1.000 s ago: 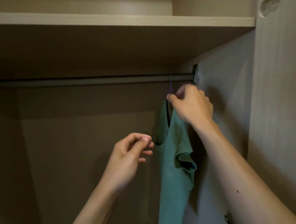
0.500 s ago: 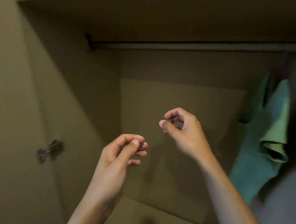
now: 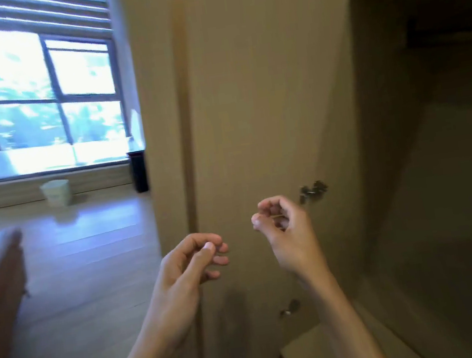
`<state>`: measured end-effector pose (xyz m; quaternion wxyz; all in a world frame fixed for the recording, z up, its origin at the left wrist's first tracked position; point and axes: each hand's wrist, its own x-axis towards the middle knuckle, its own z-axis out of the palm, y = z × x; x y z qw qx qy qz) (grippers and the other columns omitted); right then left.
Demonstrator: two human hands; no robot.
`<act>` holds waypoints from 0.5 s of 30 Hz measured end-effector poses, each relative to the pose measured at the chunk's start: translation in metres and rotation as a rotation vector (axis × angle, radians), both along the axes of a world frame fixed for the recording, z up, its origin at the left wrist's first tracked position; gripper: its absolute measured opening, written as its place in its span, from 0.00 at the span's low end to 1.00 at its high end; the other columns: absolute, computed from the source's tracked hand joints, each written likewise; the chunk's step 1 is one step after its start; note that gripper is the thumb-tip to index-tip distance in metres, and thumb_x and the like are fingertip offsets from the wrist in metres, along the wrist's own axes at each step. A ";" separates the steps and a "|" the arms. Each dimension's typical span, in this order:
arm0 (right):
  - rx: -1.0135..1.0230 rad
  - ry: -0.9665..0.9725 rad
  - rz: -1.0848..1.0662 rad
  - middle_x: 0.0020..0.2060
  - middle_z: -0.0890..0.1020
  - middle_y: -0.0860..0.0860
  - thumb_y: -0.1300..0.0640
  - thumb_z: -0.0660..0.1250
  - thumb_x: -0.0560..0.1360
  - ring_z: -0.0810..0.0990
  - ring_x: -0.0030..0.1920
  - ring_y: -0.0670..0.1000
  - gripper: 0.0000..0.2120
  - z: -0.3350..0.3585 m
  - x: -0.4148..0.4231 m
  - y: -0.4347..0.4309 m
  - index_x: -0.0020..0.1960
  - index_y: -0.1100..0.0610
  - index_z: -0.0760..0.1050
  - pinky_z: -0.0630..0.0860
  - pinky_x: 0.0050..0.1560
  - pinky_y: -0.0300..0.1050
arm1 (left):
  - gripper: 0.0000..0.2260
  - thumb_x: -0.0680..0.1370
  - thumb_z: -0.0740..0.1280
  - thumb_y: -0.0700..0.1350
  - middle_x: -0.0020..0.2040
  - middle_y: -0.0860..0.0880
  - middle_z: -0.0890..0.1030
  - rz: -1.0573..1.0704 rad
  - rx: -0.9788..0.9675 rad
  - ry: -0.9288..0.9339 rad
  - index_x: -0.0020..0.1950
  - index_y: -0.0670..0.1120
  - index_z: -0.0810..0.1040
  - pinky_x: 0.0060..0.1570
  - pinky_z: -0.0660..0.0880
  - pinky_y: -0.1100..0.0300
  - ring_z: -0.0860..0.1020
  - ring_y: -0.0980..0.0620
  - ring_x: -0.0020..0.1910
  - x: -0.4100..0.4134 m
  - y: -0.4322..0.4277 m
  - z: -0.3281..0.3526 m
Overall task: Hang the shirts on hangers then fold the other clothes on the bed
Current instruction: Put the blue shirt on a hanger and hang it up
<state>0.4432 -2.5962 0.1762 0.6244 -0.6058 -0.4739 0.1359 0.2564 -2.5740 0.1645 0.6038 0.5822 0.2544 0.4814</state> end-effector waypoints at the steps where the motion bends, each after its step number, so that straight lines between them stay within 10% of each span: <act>1: 0.002 0.012 0.034 0.38 0.82 0.44 0.57 0.73 0.72 0.83 0.43 0.56 0.06 -0.003 -0.022 0.017 0.46 0.52 0.78 0.77 0.43 0.41 | 0.15 0.73 0.65 0.49 0.47 0.43 0.84 0.033 -0.002 -0.003 0.52 0.40 0.81 0.44 0.76 0.59 0.81 0.50 0.44 -0.020 0.010 -0.002; 15: -0.162 0.093 0.416 0.45 0.84 0.48 0.60 0.70 0.77 0.84 0.48 0.50 0.07 -0.043 -0.282 0.237 0.54 0.51 0.77 0.82 0.53 0.51 | 0.17 0.72 0.67 0.55 0.46 0.44 0.85 0.423 -0.077 0.141 0.50 0.43 0.82 0.46 0.76 0.52 0.83 0.48 0.44 -0.269 0.174 -0.042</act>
